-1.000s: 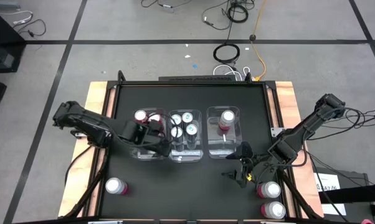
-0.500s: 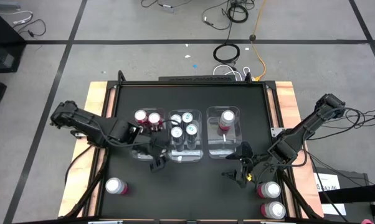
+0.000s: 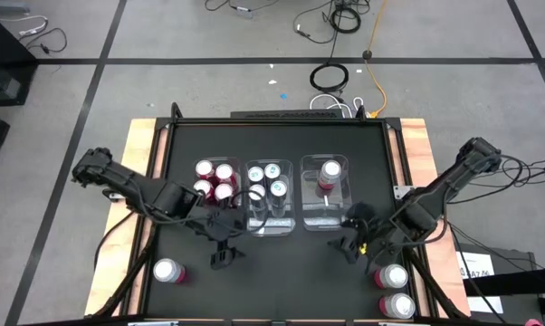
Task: Sort soda cans
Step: Put the pink-white soda can to the right transparent bin
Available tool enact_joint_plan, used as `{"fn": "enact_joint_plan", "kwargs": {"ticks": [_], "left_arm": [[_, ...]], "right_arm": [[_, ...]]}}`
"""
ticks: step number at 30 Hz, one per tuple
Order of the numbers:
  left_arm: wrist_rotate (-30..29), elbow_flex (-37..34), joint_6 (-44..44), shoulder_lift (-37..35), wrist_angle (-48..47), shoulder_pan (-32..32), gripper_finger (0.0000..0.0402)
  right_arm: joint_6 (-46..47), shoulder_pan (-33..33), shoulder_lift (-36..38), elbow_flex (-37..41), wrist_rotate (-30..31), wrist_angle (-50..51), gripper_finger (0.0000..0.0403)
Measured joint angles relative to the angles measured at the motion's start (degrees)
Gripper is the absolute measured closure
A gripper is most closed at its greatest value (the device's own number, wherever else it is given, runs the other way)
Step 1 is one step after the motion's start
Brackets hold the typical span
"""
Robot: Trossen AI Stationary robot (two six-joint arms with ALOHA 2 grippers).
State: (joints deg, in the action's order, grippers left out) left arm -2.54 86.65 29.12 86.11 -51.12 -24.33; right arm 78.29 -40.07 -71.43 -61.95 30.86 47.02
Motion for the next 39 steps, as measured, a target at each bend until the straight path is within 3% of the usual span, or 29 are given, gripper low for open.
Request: {"fn": "enact_joint_plan", "kwargs": {"ticks": [7, 11, 16, 25, 30, 35, 39], "left_arm": [[-3.43, 0.00, 2.91, 2.13, 0.54, -2.45, 0.0026], [-6.61, 0.00, 5.82, 4.12, 2.68, -2.61, 0.0026], [-4.13, -0.02, 5.76, 6.10, 9.04, -3.68, 0.0026], [-6.09, -0.02, 2.01, 6.84, 17.09, -6.67, 0.0026], [-1.30, -0.02, 1.96, 6.84, 18.89, -6.57, 0.0026], [0.11, -0.51, 0.84, 7.37, 19.92, -6.47, 0.0026], [0.70, -3.55, 0.52, 7.57, 24.06, -6.40, 0.0026]], "right_arm": [[8.79, -0.54, -8.37, -16.51, -9.33, 24.33, 0.0012], [14.94, -1.47, -12.68, -19.75, -17.74, 31.72, 0.0012], [19.74, -4.83, -16.16, -18.62, -23.05, 32.61, 0.0012], [30.40, -11.79, -16.32, -17.71, -23.50, 33.43, 0.0012], [34.34, -15.03, -16.14, -17.71, -26.87, 37.18, 0.0012], [36.57, -16.84, -13.22, -16.42, -26.57, 37.91, 0.0012], [36.77, -16.85, -7.89, -11.00, -26.41, 34.49, 0.0012]]}}
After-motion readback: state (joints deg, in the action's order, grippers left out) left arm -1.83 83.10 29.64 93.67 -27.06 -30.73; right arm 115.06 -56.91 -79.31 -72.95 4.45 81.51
